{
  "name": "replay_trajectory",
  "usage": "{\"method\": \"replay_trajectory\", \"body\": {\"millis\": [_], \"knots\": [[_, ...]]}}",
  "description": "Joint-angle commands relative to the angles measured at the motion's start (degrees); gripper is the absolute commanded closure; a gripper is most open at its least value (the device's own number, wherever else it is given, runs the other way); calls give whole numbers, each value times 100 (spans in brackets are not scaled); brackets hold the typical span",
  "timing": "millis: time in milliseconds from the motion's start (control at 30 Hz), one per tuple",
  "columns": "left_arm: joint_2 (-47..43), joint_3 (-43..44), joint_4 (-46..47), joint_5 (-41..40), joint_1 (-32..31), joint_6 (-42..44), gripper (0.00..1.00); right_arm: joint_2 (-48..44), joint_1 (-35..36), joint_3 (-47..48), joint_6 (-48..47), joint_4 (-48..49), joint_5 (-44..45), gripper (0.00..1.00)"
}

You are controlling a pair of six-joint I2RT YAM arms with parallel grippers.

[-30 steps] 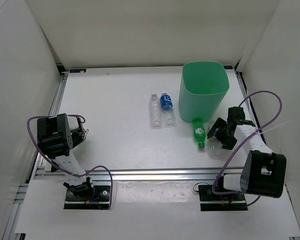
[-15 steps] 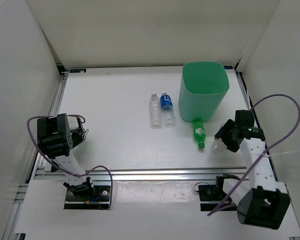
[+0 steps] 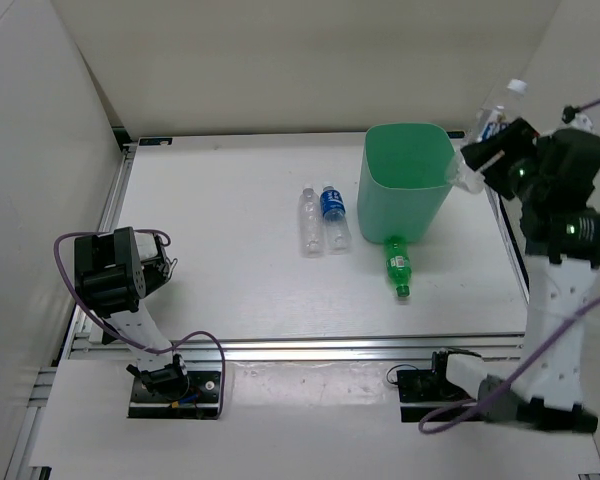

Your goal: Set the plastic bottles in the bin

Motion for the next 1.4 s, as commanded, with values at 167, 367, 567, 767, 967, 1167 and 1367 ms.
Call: {"method": "replay_trajectory", "body": {"millis": [167, 367, 567, 767, 967, 1167, 1367], "knots": [[-33, 90, -438, -11, 34, -716, 0, 2271, 661, 1198, -106, 1101, -443, 73], [-33, 90, -438, -11, 34, -716, 0, 2810, 1101, 1938, -299, 636, -100, 8], [-33, 90, -438, -11, 34, -716, 0, 2049, 995, 1545, -458, 434, 418, 0], [-33, 90, -438, -11, 34, -716, 0, 431, 986, -406, -458, 310, 464, 0], [-33, 90, -438, -11, 34, -716, 0, -652, 1680, -2279, -510, 205, 50, 0], [-33, 90, -438, -11, 34, -716, 0, -627, 1891, -3335, -607, 143, -83, 0], [-33, 90, -438, -11, 34, -716, 0, -196, 2296, -3942, -870, 538, 348, 0]]}}
